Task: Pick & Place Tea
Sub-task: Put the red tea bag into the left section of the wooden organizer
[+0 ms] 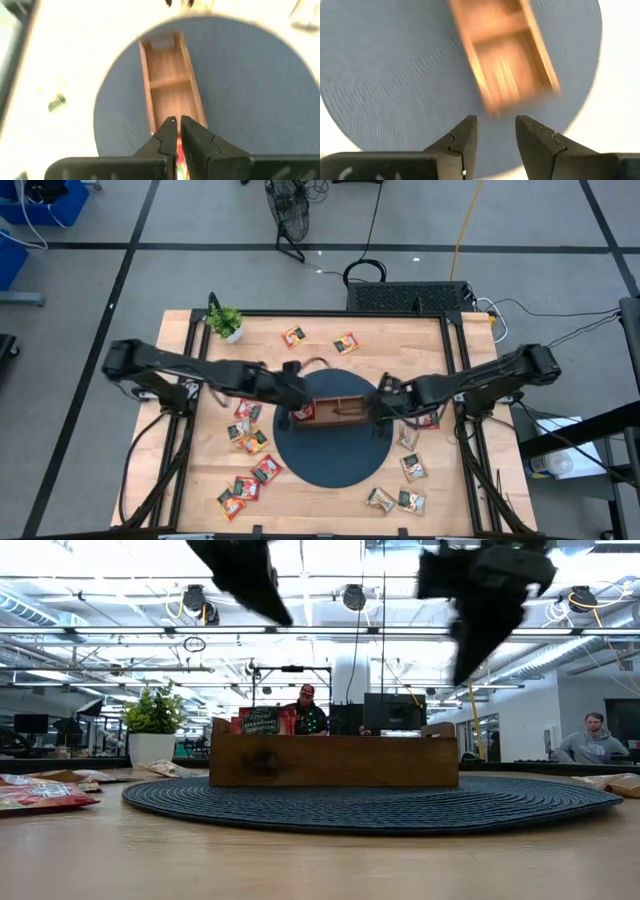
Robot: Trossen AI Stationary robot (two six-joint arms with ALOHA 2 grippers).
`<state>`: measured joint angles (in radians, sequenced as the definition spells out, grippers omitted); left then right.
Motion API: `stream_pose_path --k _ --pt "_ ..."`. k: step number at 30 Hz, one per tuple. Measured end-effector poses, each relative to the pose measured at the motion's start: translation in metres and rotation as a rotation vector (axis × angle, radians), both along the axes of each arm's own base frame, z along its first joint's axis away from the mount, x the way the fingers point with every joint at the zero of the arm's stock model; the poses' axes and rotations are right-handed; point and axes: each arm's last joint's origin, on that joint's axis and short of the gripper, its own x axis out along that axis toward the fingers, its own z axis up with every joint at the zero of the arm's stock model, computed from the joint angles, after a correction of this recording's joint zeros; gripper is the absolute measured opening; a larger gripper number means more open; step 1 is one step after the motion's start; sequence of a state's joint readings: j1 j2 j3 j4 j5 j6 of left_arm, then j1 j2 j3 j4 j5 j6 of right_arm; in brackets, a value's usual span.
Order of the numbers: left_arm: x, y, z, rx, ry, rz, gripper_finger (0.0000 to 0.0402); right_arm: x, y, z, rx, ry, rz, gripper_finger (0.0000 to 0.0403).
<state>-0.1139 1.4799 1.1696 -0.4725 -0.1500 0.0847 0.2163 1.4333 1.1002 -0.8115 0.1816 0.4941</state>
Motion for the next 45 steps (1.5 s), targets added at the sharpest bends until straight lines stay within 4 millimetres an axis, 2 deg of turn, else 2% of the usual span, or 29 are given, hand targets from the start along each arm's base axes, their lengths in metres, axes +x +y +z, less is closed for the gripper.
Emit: stream_pose_path --k 3,5,11,14,17,22,29,36,40,45 --pt "-0.018 0.001 0.008 -0.008 -0.156 -0.044 0.0006 -0.026 -0.002 -0.001 0.032 0.099 -0.169 0.0119" --pt "-0.031 0.003 0.006 -0.024 -0.231 -0.055 0.0005 -0.041 -0.002 -0.009 0.061 0.127 -0.248 0.0124" --pt "-0.051 0.005 -0.007 -0.036 -0.398 -0.057 0.0052 -0.084 -0.013 -0.05 0.154 0.23 -0.551 0.0179" --pt "-0.055 0.006 -0.016 -0.036 -0.397 -0.057 0.0078 -0.102 -0.019 -0.07 0.201 0.283 -0.699 0.0204" --pt "-0.057 0.006 -0.022 -0.035 -0.376 -0.056 0.0096 -0.111 -0.022 -0.087 0.251 0.303 -0.798 0.022" --pt "-0.055 0.006 -0.028 -0.025 -0.355 -0.063 0.0116 -0.113 -0.023 -0.107 0.292 0.264 -0.833 0.0228" --pt "-0.055 0.006 -0.027 -0.026 -0.361 -0.063 0.0124 -0.122 -0.026 -0.118 0.179 0.371 -0.94 0.0222" --pt "-0.055 0.006 -0.027 -0.026 -0.36 -0.063 0.0125 -0.122 -0.026 -0.126 0.137 0.429 -0.964 0.0182" --pt "-0.055 0.006 -0.027 -0.027 -0.36 -0.061 0.0124 -0.12 -0.025 -0.126 0.148 0.423 -0.934 0.0129" --pt "-0.055 0.006 -0.027 -0.031 -0.36 -0.059 0.0124 -0.118 -0.025 -0.127 0.151 0.411 -0.834 0.0044"
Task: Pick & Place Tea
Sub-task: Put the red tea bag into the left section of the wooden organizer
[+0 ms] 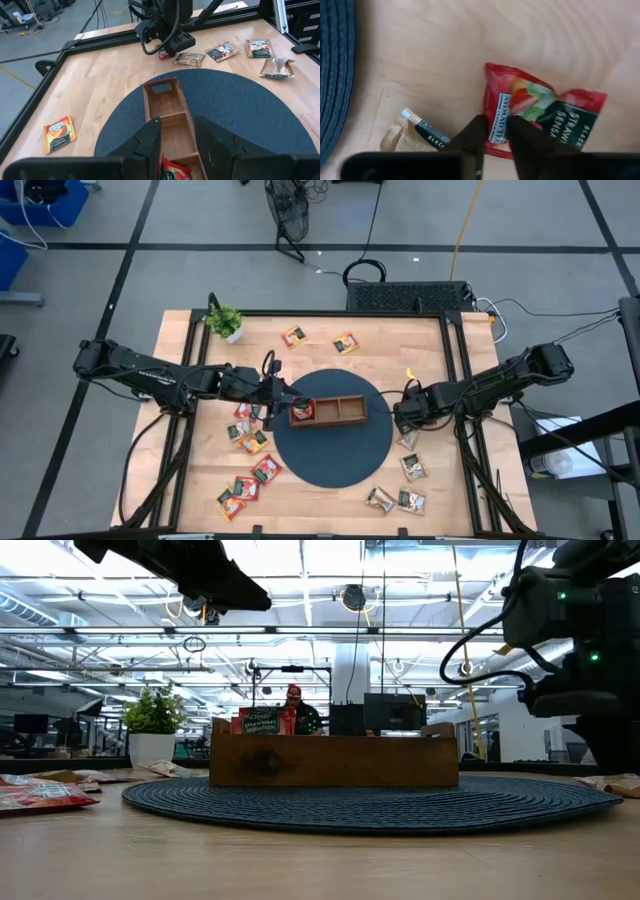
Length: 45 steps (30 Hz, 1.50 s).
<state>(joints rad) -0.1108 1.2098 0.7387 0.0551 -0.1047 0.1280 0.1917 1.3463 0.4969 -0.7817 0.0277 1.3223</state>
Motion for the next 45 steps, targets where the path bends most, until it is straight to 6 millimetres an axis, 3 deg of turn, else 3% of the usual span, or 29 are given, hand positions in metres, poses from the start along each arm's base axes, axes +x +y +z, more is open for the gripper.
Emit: stream_pose_path --k 2,6,12,15,19,23,27,32,37,45 --pt "0.0 0.0 0.0 -0.002 0.0 0.001 0.0124 0.002 0.0 0.0 -0.01 -0.02 0.056 0.0019" --pt "0.0 0.0 0.0 -0.002 -0.001 0.001 0.0124 0.012 0.004 0.01 -0.054 -0.053 0.142 0.0017" --pt "0.001 0.0 0.001 -0.024 -0.014 0.022 0.0124 0.042 0.015 0.055 -0.254 -0.113 0.38 0.0017" --pt "0.004 0.004 0.006 -0.097 -0.078 0.083 0.0124 0.063 0.028 0.081 -0.411 -0.208 0.646 0.0016" --pt "0.012 0.012 0.005 -0.198 -0.122 0.12 0.0124 0.089 0.046 0.094 -0.69 -0.265 1.043 0.0016" --pt "0.022 0.021 -0.001 -0.279 -0.146 0.159 0.0124 0.114 0.053 0.084 -0.846 -0.195 1.305 0.0015" --pt "0.036 0.027 -0.009 -0.356 -0.145 0.209 0.0124 0.142 0.051 0.074 -0.999 -0.15 1.382 0.0015" --pt "0.053 0.027 -0.015 -0.391 -0.114 0.23 0.0124 0.163 0.044 0.06 -1.07 -0.09 1.453 0.0015" --pt "0.064 0.028 -0.011 -0.456 -0.113 0.26 0.0124 0.173 0.041 0.056 -1.112 -0.09 1.473 0.0015" --pt "0.066 0.042 -0.011 -0.616 -0.104 0.355 0.0124 0.18 0.043 0.07 -1.211 -0.169 1.453 0.0015"
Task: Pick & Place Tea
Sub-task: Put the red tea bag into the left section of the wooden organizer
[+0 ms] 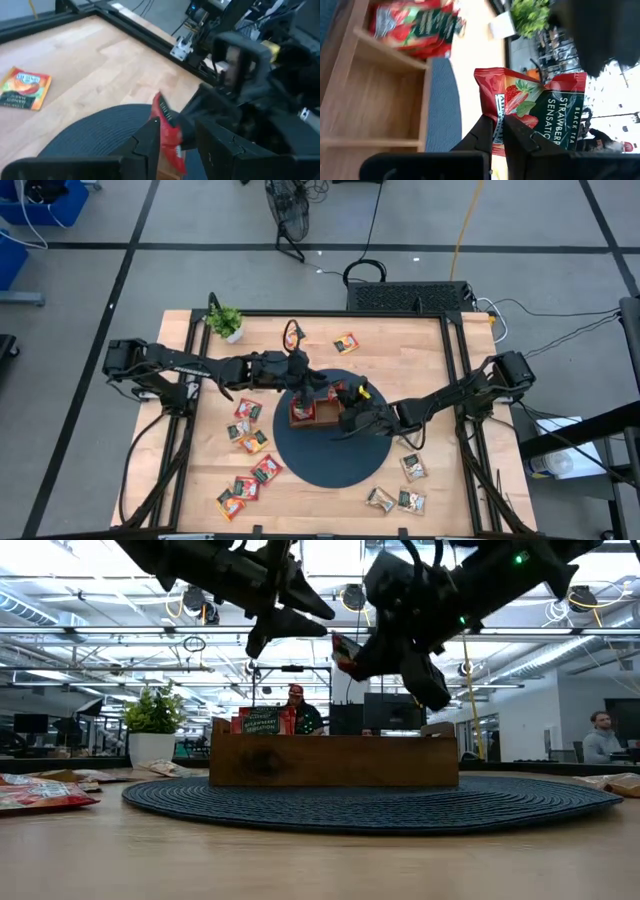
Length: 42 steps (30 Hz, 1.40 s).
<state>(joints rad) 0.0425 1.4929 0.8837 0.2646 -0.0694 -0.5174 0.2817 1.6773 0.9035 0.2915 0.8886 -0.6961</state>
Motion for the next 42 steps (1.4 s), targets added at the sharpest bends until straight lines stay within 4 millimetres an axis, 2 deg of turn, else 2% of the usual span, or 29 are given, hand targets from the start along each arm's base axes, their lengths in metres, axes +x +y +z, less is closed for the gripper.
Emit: stream_pose_path --k 13,23,28,33,42 --pt "0.001 0.0 0.001 -0.045 -0.022 -0.001 0.0124 0.002 0.0 0.003 -0.026 -0.007 0.02 0.0015" --pt "0.007 0.0 -0.014 -0.07 0.017 -0.002 0.0124 0.002 0.0 0.003 -0.025 -0.009 0.02 0.0015" --pt "0.018 0.0 -0.02 -0.069 0.029 -0.019 0.0124 0.002 0.0 0.004 -0.023 -0.016 0.019 0.0015" --pt "0.026 0.0 -0.013 -0.002 0.003 -0.049 0.0124 0.002 0.0 0.003 -0.018 -0.015 0.015 0.0015" --pt "0.025 0.0 -0.011 0.04 0.012 -0.061 0.0124 0.001 0.0 0.002 -0.013 -0.006 0.012 0.0015"
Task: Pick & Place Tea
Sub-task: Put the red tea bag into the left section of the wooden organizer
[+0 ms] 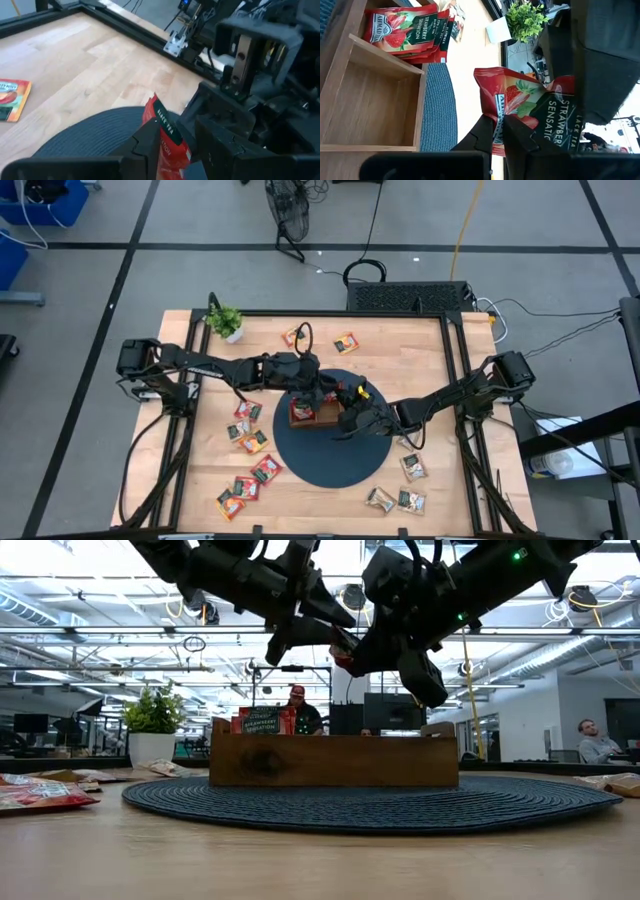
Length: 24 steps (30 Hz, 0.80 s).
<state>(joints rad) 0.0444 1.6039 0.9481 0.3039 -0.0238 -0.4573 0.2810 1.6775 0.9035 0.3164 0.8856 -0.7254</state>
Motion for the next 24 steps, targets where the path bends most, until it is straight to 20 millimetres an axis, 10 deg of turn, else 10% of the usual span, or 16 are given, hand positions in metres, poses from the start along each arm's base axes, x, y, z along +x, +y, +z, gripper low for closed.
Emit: stream_pose_path --k 11,24 --pt "-0.001 0.0 -0.004 0.055 0.045 -0.042 0.0013 0.0 0.0 0.0 0.004 -0.007 0.001 0.0015" --pt "-0.039 -0.019 0.03 0.506 0.162 -0.169 0.0002 -0.005 0.01 0.004 0.307 -0.242 -0.104 0.011"
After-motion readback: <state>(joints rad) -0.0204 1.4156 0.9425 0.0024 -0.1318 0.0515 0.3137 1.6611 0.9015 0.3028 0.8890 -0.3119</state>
